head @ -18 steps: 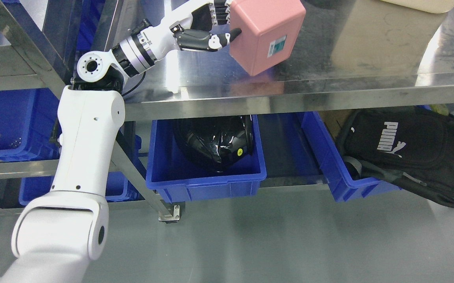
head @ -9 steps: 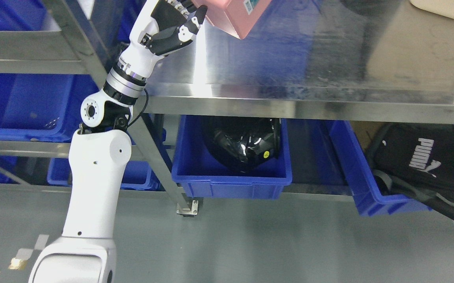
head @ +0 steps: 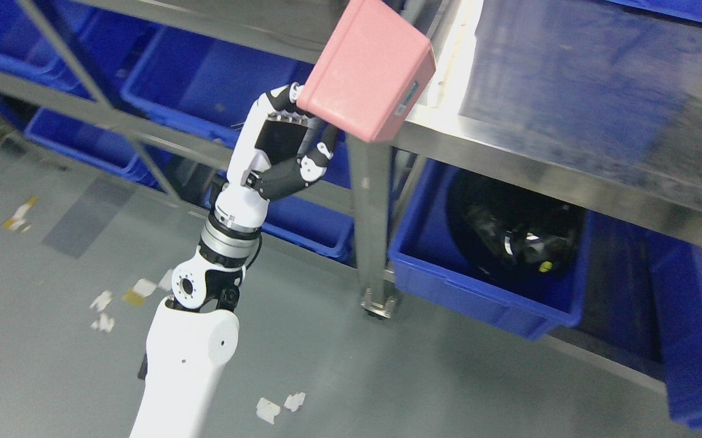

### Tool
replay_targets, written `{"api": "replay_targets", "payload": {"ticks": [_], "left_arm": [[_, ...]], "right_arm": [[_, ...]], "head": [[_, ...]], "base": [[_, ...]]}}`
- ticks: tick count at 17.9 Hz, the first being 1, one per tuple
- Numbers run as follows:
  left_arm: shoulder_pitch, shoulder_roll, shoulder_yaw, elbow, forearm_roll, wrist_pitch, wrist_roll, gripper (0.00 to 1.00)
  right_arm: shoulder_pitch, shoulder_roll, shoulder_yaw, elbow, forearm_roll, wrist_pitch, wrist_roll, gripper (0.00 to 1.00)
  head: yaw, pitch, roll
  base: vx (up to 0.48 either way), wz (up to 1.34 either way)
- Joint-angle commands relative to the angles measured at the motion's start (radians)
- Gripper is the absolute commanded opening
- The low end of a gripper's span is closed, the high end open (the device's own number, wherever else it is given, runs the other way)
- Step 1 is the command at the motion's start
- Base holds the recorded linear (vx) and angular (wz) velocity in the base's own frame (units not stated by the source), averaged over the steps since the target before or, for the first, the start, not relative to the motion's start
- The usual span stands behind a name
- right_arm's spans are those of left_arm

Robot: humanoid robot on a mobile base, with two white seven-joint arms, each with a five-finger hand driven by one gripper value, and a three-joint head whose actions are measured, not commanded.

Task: Place storage box into left shelf container
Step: 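Lift the pink box off the shelf with the left hand, then hold the pink box aloft in the left hand while turning toward the opposite rack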

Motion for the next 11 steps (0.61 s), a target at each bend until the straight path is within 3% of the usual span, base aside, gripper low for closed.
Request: {"api": "replay_targets", "payload": {"ticks": [1,7,11], "left_arm": [[0.158,0.017,-0.07,-0.18,-0.01,-0.048,0.003,0.0],[0.256,0.017,0.04,-0.18,-0.01,-0.091,0.001,0.0],[0.295,0.017,0.051,-0.18,-0.01,-0.119,0.001,0.0]], "right_arm": [[0.009,-0.017,-0.005,-0.018,0.002,0.0,0.001,1.0],[0.009,-0.017,-0.005,-0.018,0.002,0.0,0.001,1.0],[0.009,-0.017,-0.005,-0.018,0.002,0.0,0.001,1.0]], "head": [[0.0,0.0,0.0],[0.0,0.0,0.0],[0.0,0.0,0.0]], "base": [[-0.012,1.15],[0.088,1.53],[0.258,1.26]]}}
